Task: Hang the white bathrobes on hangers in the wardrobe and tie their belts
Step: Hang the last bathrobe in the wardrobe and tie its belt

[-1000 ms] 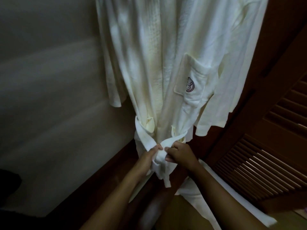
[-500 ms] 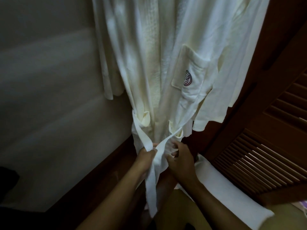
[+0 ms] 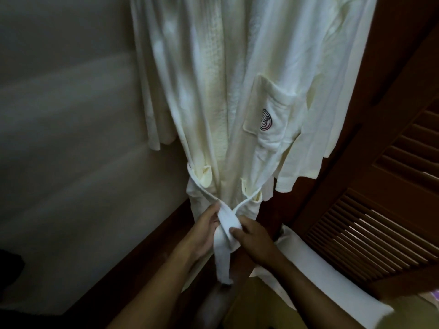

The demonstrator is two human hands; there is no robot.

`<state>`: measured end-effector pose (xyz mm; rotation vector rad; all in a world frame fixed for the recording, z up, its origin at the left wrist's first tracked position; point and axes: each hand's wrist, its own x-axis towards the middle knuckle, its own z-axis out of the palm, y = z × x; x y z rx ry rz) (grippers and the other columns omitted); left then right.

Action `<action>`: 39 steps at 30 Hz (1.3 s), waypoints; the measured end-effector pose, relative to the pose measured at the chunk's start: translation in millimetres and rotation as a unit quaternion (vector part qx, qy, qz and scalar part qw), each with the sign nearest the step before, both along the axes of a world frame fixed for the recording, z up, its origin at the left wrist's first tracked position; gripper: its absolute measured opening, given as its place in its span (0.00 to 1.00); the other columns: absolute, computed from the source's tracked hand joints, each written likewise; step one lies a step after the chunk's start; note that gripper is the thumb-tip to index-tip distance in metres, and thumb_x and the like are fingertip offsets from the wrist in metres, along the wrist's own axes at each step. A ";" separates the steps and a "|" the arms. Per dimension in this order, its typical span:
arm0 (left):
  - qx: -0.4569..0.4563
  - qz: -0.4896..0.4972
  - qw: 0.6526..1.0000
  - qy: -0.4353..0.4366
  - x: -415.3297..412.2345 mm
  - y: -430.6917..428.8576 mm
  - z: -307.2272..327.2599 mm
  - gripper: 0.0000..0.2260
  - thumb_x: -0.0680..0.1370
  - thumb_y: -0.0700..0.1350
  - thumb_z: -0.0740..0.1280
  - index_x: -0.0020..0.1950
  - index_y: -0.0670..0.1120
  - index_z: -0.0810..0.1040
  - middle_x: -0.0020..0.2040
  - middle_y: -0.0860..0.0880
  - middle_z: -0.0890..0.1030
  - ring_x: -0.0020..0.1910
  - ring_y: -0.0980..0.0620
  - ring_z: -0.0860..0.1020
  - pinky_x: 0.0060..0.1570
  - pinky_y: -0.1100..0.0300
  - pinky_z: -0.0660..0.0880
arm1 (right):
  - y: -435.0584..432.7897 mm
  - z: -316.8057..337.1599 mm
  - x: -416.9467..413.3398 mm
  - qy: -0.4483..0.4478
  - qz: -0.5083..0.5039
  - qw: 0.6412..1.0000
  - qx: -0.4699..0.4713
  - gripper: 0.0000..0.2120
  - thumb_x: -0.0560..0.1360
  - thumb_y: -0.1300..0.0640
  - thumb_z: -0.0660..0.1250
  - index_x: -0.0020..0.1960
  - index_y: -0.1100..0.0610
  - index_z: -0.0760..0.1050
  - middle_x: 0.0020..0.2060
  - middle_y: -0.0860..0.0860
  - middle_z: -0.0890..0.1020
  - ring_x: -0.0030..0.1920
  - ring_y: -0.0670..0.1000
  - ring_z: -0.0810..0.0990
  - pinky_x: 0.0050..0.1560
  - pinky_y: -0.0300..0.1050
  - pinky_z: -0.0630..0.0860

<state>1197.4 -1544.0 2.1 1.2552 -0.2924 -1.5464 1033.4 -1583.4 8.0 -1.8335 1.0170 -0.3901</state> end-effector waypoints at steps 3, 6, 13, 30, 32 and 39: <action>-0.039 -0.085 0.995 -0.045 4.6 8.8 -7.4 0.21 0.84 0.55 0.62 0.69 0.42 0.78 0.63 0.39 0.82 0.64 0.42 0.80 0.69 0.43 0.73 | -13.9 12.0 -8.8 -0.066 -0.063 0.994 0.057 0.07 0.79 0.50 0.63 0.52 0.50 0.79 0.46 0.47 0.83 0.46 0.46 0.82 0.49 0.47 0.77; -0.024 -0.222 0.940 -0.258 10.5 15.6 -10.3 0.18 0.77 0.49 0.72 0.67 0.53 0.75 0.60 0.47 0.83 0.58 0.48 0.82 0.61 0.46 0.80 | -19.7 25.2 -14.0 -0.075 -0.100 0.988 0.089 0.07 0.82 0.55 0.64 0.55 0.56 0.78 0.45 0.52 0.83 0.44 0.47 0.83 0.44 0.47 0.79; -0.028 -0.156 0.882 -0.443 8.4 9.6 -5.2 0.04 0.82 0.46 0.64 0.53 0.48 0.70 0.47 0.44 0.81 0.47 0.46 0.81 0.45 0.51 0.79 | -17.0 20.9 1.0 -0.053 -0.160 0.978 0.125 0.11 0.77 0.49 0.72 0.56 0.53 0.77 0.46 0.54 0.83 0.33 0.48 0.82 0.28 0.39 0.74; 0.002 -0.153 0.958 -0.241 60.3 37.5 -14.2 0.12 0.79 0.46 0.72 0.56 0.39 0.84 0.45 0.36 0.85 0.41 0.43 0.84 0.45 0.48 0.80 | -64.8 37.6 -14.9 -0.167 -0.211 0.941 0.206 0.14 0.78 0.52 0.72 0.55 0.63 0.82 0.38 0.55 0.85 0.35 0.53 0.82 0.33 0.45 0.76; -0.004 -0.092 0.957 -0.277 65.7 32.9 -11.9 0.11 0.79 0.48 0.73 0.52 0.41 0.85 0.40 0.40 0.84 0.37 0.46 0.82 0.40 0.54 0.76 | -65.2 32.4 -23.9 -0.075 -0.192 0.967 0.149 0.16 0.78 0.49 0.72 0.52 0.64 0.82 0.37 0.57 0.85 0.35 0.53 0.81 0.34 0.44 0.77; 0.026 -0.068 0.948 -0.310 58.5 10.4 -2.4 0.06 0.80 0.43 0.71 0.49 0.40 0.84 0.36 0.43 0.83 0.32 0.48 0.80 0.31 0.60 0.75 | -42.7 77.9 -21.5 -0.032 -0.068 0.994 0.080 0.12 0.80 0.49 0.69 0.50 0.57 0.84 0.38 0.54 0.84 0.32 0.47 0.81 0.32 0.38 0.75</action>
